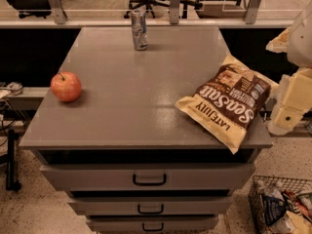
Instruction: Pick apple
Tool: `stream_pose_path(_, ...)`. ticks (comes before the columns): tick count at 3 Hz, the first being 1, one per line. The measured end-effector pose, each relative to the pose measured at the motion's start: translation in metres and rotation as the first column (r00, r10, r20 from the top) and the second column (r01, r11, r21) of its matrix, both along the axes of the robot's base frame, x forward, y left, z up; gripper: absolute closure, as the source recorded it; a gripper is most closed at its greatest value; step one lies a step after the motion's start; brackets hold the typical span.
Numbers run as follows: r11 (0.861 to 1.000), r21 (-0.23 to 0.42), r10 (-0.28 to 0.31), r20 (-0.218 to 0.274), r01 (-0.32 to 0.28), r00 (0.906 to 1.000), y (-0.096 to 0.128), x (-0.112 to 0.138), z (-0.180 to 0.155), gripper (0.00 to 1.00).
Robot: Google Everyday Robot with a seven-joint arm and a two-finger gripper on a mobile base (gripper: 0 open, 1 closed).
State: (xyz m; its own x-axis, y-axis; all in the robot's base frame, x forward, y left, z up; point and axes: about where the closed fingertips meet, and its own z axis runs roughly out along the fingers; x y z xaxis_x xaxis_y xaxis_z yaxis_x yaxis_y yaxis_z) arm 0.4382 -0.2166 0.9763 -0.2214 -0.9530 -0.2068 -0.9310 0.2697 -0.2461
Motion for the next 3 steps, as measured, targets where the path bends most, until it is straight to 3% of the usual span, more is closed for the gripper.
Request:
stream_pose_path(2, 1.000, 0.018, 0.006, 0.009, -0.007, 0.9999, 0.000, 0.002, 0.001, 0.00)
stream_pose_path(3, 0.992, 0.110, 0.066, 0.012, -0.067, 0.9978, 0.024, 0.018, -0.019, 0.00)
